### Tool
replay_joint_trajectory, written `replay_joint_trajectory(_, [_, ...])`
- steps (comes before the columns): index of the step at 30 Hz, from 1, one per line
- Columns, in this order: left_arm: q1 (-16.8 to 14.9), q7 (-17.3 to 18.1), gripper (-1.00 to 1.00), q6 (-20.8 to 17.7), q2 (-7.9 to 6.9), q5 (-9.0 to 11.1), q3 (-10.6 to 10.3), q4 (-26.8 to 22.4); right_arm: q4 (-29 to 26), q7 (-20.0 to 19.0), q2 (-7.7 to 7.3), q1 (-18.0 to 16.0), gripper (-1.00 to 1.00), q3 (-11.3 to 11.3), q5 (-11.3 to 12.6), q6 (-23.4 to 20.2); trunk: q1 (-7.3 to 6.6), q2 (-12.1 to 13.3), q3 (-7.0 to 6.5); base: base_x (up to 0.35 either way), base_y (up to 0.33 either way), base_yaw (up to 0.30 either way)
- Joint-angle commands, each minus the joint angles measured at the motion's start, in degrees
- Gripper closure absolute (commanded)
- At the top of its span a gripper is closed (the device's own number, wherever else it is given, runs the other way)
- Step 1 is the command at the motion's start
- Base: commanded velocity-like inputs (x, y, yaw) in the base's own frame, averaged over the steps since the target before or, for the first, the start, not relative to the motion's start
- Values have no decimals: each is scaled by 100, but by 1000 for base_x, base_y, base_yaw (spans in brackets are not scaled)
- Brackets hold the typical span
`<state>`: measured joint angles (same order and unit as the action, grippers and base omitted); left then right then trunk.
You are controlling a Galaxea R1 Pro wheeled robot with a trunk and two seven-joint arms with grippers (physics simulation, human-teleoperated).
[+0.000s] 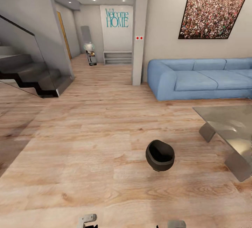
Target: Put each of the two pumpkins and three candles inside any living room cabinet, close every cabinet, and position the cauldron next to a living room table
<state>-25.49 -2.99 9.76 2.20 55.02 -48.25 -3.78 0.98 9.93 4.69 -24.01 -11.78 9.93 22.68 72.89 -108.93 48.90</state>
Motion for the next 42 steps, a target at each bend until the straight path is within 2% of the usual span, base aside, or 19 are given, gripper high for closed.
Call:
replay_joint_trajectory(1, [0,0,-100,0,0,0,0,0,3,0,-1,0,-100,0,0,0,0,0,-5,273,198,-285])
replay_joint_trajectory(24, [0,0,-100,0,0,-9,0,0,0,0,4,1,-100,-7,0,0,0,0,-131,326,31,-269])
replay_joint_trajectory(33, [0,0,-100,0,0,-11,0,0,5,0,12,1,-100,-8,-3,-7,0,0,-136,335,0,-31])
replay_joint_trajectory(38, [0,3,-100,0,0,-17,0,-7,-34,7,20,1,-100,-8,-16,-9,0,0,-136,80,0,-1])
replay_joint_trajectory(40, [0,17,-100,-15,41,-13,0,-35,-67,11,-73,-2,-100,20,-21,-49,0,0,-136,1,0,0])
replay_joint_trajectory(42, [0,-1,-100,-34,-14,5,38,-62,-122,22,-131,-6,-100,8,-50,-87,0,0,-136,0,0,0])
